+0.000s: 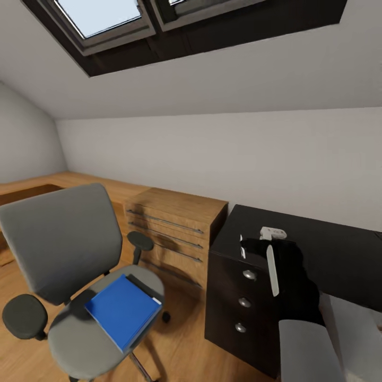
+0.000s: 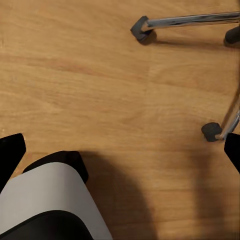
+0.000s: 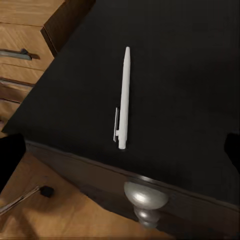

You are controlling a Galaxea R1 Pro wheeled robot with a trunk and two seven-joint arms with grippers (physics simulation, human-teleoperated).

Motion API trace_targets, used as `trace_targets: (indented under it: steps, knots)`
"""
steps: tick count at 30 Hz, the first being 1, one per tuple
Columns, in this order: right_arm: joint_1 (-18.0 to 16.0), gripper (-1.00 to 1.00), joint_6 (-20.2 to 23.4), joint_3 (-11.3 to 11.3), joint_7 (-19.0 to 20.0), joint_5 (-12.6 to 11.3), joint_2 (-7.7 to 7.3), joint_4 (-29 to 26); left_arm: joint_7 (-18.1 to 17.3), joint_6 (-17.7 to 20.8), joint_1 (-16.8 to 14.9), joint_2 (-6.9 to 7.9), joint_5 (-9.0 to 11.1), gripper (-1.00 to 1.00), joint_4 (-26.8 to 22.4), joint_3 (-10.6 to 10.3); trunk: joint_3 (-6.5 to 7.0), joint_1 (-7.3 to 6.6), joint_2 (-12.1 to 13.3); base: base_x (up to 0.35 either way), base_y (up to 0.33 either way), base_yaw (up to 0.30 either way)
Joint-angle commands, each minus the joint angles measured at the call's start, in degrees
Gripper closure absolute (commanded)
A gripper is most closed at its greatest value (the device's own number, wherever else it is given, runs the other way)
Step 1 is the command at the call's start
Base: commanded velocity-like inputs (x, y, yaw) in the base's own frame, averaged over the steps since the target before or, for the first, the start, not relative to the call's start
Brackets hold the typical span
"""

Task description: In the bedroom, organize the workspace by keeping the computer under the desk, ensuring the monitor is on the desk, placing the keyboard on the desk next to the monitor, placing the mouse on the desk next to the keyboard, moving the folder from the swivel chair onto the desk next to the mouse, stacking the notebook on top of the folder with the pen on top of the notebook, and positioning the swivel chair next to the desk.

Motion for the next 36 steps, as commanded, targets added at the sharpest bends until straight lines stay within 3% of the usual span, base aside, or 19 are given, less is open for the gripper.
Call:
trace_targets:
  steps: [1,5,8,15,18,21,22,24,29,34,36]
  knots:
    - [-0.02,-1.0,0.28,-0.05,0.3,0.31,0.08,-0.42,0.19,-0.53,-0.01,0.09,0.61,-1.0,-0.09,-0.26,-0.05,-0.03,-0.03,-0.265,0.175,0.0]
    - [1.58,-1.0,0.44,0.42,0.5,0.09,0.13,-3.49,0.23,-0.54,-0.01,0.09,0.61,-1.0,-0.08,-0.25,-0.05,-0.03,-0.03,-0.087,0.242,0.0]
    - [2.22,-1.0,0.51,2.08,0.59,0.04,0.13,-4.45,0.27,-0.54,-0.01,0.09,0.59,-1.0,-0.08,-0.26,-0.05,-0.03,-0.03,-0.025,0.091,0.0]
    - [2.73,-1.0,0.54,2.86,0.64,0.0,0.13,-5.29,0.26,-0.54,-0.01,0.09,0.55,-1.0,-0.12,-0.26,-0.05,-0.03,-0.03,-0.005,0.029,-0.01]
    - [4.31,-1.0,0.51,4.1,5.47,0.02,0.13,-7.59,0.03,-0.62,-0.01,0.0,-1.13,-1.0,-0.63,-0.27,-0.05,-0.03,-0.03,0.0,0.218,-0.219]
    - [6.22,-1.0,0.48,5.25,13.56,0.17,0.09,-9.23,0.32,-0.79,0.01,-0.93,-4.65,-1.0,-2.86,-0.74,-0.05,-0.03,-0.03,0.0,0.098,-0.125]
    - [6.22,-1.0,0.48,5.25,13.56,0.17,0.09,-9.23,0.32,-0.79,0.01,-0.93,-4.65,-1.0,-2.86,-0.74,-0.05,-0.03,-0.03,0.0,0.065,-0.083]
    - [7.04,-1.0,0.41,5.95,17.34,0.22,0.08,-9.72,0.59,-0.86,0.04,-1.34,-6.55,-1.0,-4.75,-0.94,-0.05,-0.03,-0.03,0.0,0.038,-0.048]
    - [8.16,-1.0,0.22,7.94,20.63,0.29,0.04,-10.11,0.77,-0.88,0.11,-1.48,-8.15,-1.0,-7.32,-1.06,-0.05,-0.03,-0.03,0.0,0.021,-0.027]
    - [10.62,-1.0,-0.29,13.72,23.09,0.44,0.05,-10.43,0.83,-0.89,0.19,-1.07,-9.09,-1.0,-10.17,-1.0,-0.05,-0.03,-0.03,0.0,0.005,-0.007]
    - [10.75,-1.0,-0.32,14.23,23.2,0.49,0.03,-10.42,0.85,-0.91,0.22,-1.05,-9.12,-1.0,-10.28,-0.99,-0.05,-0.03,-0.03,0.0,0.002,-0.002]
